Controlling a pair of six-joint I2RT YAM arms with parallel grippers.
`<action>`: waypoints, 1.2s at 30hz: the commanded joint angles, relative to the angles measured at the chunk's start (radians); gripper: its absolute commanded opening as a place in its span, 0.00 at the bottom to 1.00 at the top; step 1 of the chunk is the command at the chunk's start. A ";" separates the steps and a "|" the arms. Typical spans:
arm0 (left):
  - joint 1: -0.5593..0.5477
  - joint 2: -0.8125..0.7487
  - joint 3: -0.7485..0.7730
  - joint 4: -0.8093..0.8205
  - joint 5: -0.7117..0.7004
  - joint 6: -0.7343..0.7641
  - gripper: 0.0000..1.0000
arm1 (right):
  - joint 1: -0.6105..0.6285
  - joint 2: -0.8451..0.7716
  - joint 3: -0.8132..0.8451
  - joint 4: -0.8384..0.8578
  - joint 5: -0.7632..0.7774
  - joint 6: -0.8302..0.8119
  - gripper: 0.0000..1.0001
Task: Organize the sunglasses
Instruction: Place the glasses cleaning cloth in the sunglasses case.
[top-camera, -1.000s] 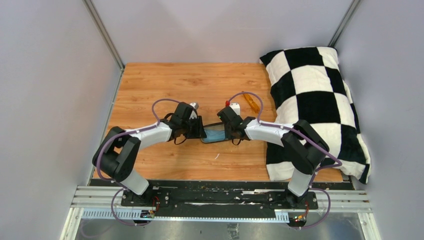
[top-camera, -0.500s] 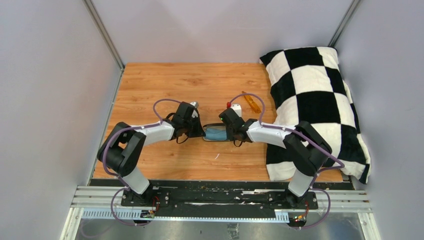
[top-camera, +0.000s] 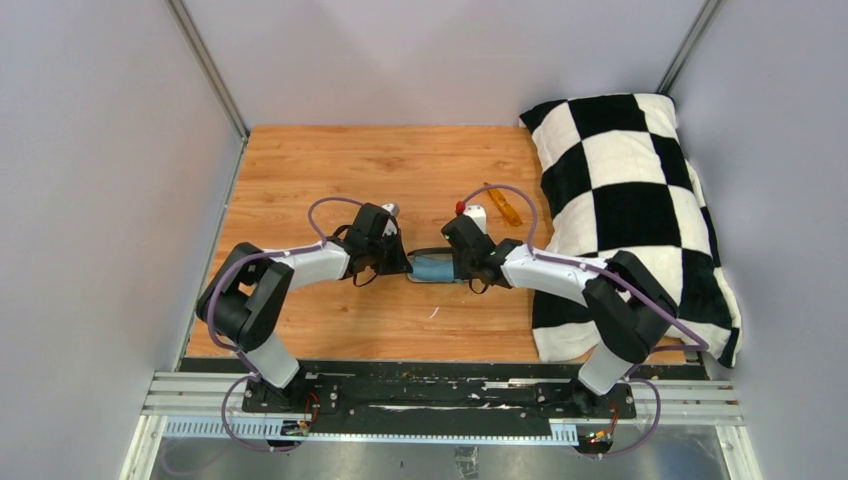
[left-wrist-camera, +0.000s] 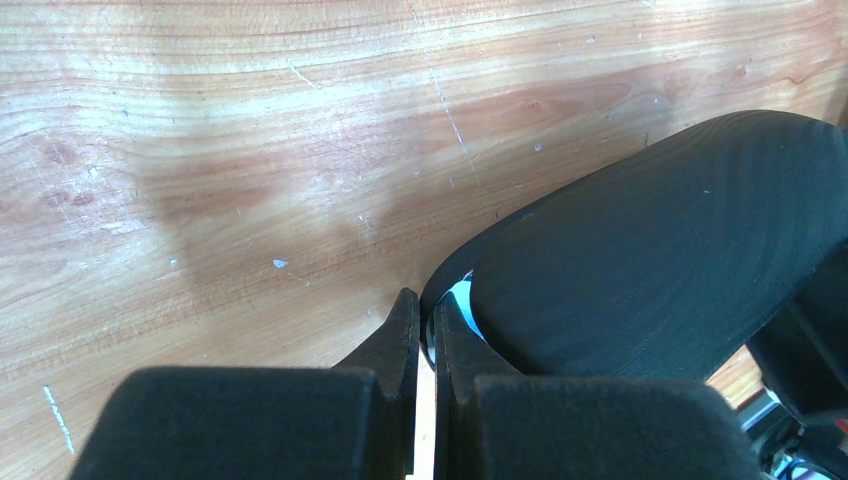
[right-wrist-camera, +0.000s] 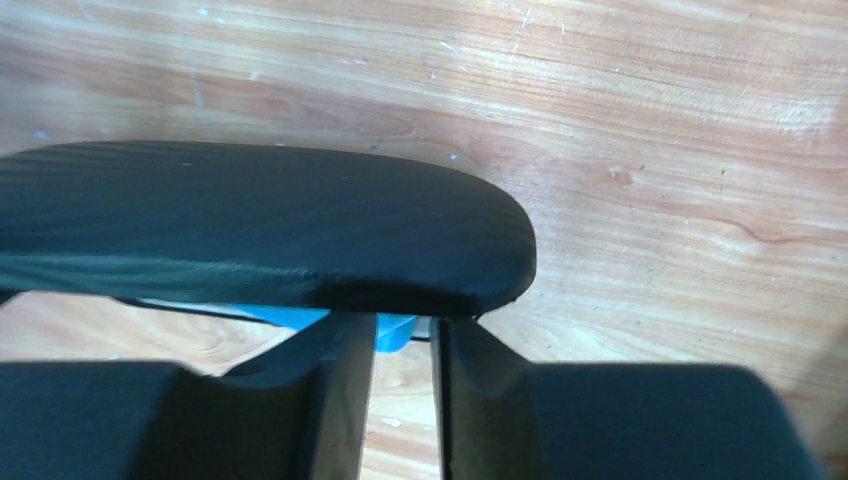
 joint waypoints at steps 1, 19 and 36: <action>-0.003 0.029 0.011 -0.053 -0.017 0.047 0.00 | 0.017 -0.065 -0.024 -0.015 -0.019 0.002 0.36; -0.003 0.032 0.013 -0.060 -0.008 0.053 0.00 | 0.031 -0.026 -0.038 0.029 -0.091 0.035 0.14; -0.003 0.042 0.036 -0.120 0.013 0.104 0.00 | 0.022 0.088 0.033 0.001 0.033 -0.133 0.12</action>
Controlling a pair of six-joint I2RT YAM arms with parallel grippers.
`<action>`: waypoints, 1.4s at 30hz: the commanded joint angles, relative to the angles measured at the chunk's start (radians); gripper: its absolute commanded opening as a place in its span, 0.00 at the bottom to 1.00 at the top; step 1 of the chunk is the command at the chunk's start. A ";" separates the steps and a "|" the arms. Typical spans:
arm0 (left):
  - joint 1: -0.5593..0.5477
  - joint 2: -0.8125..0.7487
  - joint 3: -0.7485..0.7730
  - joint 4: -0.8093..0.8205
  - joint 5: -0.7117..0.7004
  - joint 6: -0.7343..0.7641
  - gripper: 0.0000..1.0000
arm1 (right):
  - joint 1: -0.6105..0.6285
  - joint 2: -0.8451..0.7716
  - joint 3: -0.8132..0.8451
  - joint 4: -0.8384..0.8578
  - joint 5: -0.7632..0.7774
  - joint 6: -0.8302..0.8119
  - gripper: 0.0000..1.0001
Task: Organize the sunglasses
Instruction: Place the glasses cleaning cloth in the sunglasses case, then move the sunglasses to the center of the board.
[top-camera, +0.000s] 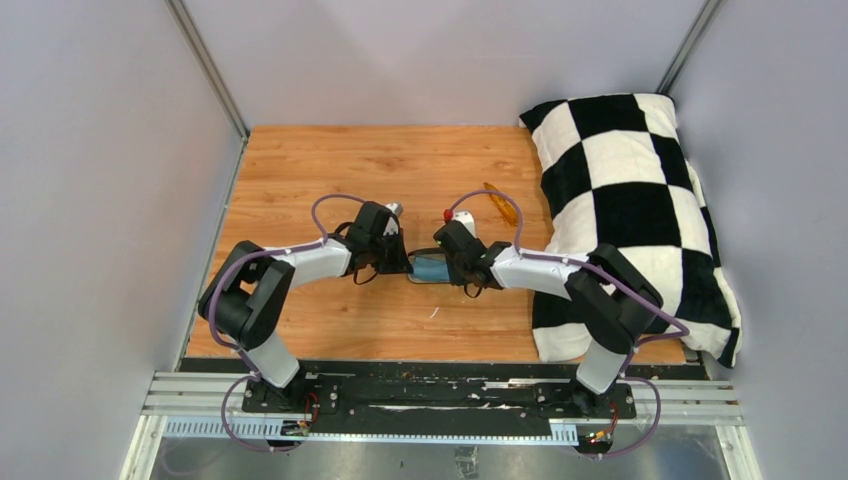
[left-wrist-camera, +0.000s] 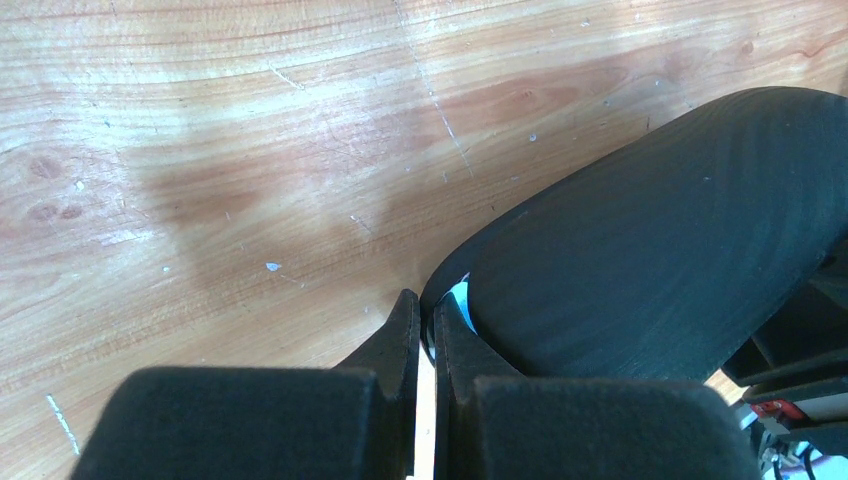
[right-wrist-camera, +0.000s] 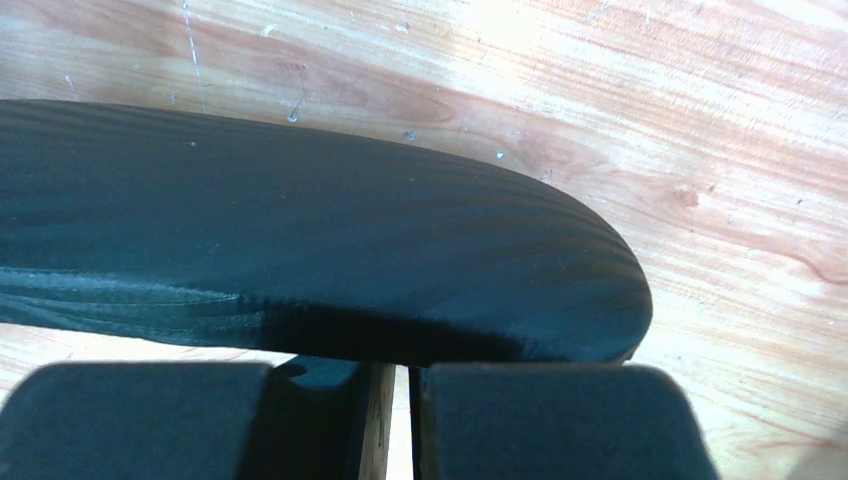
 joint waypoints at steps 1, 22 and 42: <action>-0.003 0.031 0.007 -0.076 -0.005 0.056 0.00 | 0.004 0.025 0.029 -0.037 0.075 -0.076 0.12; -0.003 0.043 0.038 -0.114 0.015 0.067 0.00 | -0.034 -0.263 -0.048 -0.090 0.000 -0.067 0.29; -0.001 -0.038 -0.028 -0.135 -0.044 0.018 0.00 | -0.446 0.083 0.454 -0.325 -0.138 -0.281 0.48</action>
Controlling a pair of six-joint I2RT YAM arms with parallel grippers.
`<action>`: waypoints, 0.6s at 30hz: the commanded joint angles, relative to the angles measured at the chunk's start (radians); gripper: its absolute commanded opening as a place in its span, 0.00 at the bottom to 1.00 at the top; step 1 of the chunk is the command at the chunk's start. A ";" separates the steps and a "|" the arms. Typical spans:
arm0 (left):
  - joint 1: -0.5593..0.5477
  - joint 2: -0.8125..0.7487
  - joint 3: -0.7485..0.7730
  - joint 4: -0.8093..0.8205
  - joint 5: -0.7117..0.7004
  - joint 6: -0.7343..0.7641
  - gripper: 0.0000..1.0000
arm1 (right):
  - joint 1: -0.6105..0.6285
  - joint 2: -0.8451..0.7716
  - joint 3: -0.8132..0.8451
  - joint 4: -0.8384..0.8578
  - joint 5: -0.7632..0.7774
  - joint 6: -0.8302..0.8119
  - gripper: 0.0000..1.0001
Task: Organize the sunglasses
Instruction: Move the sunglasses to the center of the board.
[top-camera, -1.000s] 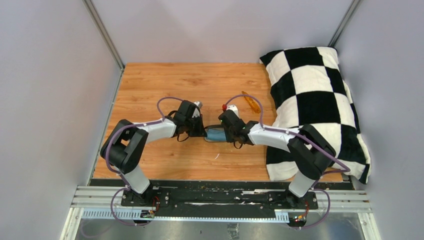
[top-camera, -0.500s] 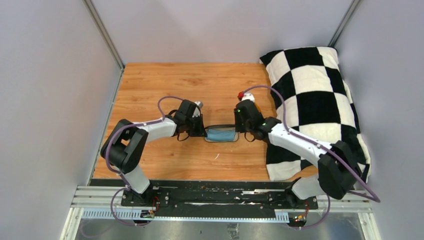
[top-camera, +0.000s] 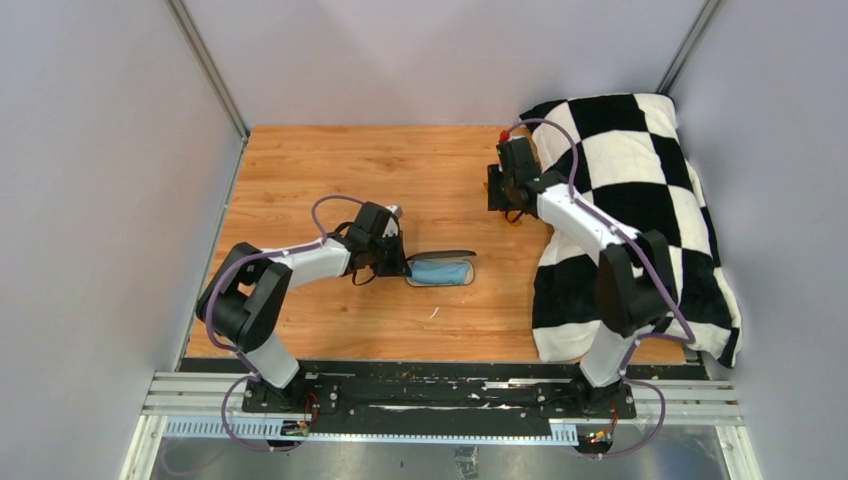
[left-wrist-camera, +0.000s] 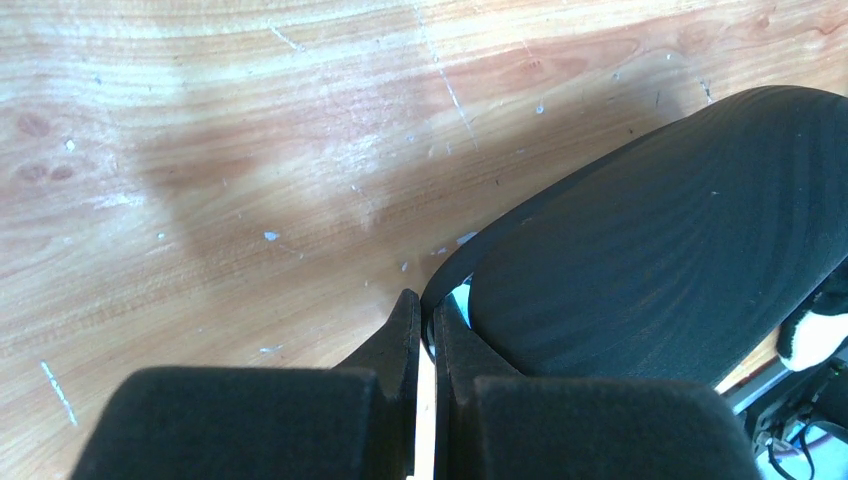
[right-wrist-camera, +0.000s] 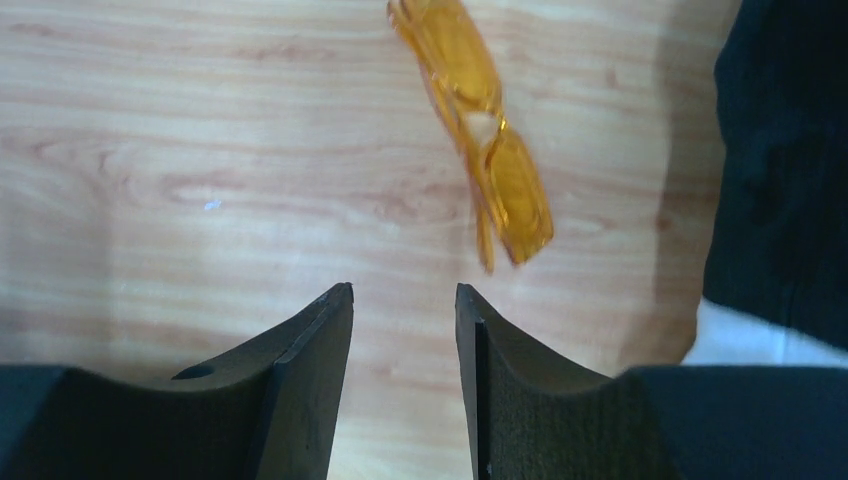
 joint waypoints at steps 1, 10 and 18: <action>-0.001 -0.043 -0.050 -0.072 -0.052 0.019 0.00 | -0.037 0.168 0.175 -0.145 0.009 -0.094 0.48; -0.001 -0.103 -0.089 -0.064 -0.057 -0.001 0.00 | -0.039 0.454 0.495 -0.279 0.112 -0.282 0.58; -0.001 -0.113 -0.120 -0.038 -0.035 -0.009 0.00 | -0.063 0.573 0.615 -0.339 0.107 -0.366 0.66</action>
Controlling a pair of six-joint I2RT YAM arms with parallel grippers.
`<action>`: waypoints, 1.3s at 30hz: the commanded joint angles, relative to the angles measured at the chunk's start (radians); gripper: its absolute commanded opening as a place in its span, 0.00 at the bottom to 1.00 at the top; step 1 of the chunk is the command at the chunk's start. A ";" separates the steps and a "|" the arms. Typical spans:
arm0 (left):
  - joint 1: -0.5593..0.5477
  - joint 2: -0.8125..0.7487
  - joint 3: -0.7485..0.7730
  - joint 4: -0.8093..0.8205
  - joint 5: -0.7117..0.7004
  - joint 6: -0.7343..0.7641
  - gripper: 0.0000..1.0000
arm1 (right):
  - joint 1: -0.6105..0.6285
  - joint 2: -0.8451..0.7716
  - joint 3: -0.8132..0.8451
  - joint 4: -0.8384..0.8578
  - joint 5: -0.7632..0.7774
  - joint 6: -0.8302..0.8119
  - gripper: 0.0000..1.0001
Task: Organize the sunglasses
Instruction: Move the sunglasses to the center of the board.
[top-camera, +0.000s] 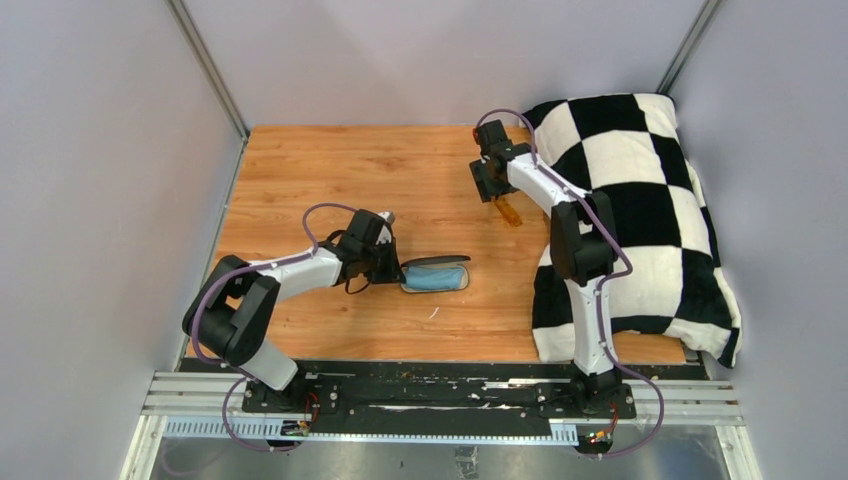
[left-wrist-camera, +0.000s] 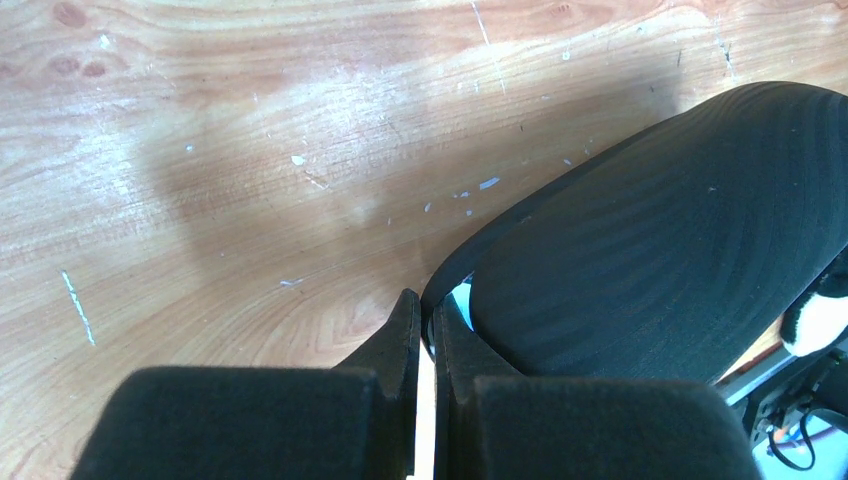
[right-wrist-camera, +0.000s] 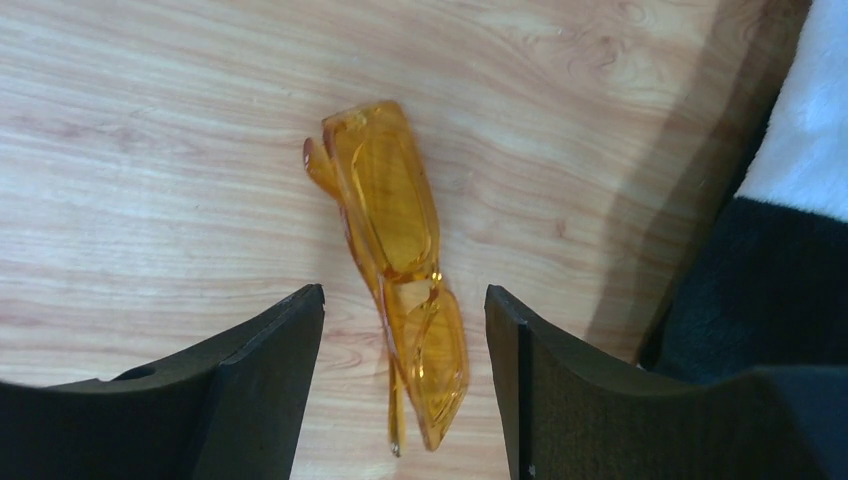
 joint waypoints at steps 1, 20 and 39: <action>-0.001 -0.015 -0.031 -0.033 -0.016 0.020 0.00 | -0.029 0.053 0.056 -0.083 0.002 -0.080 0.66; -0.001 0.006 0.008 -0.055 0.023 0.023 0.00 | -0.075 0.099 0.008 -0.077 -0.186 -0.088 0.38; 0.037 -0.050 -0.030 -0.044 -0.031 -0.019 0.00 | 0.103 -0.297 -0.560 0.006 -0.144 0.086 0.33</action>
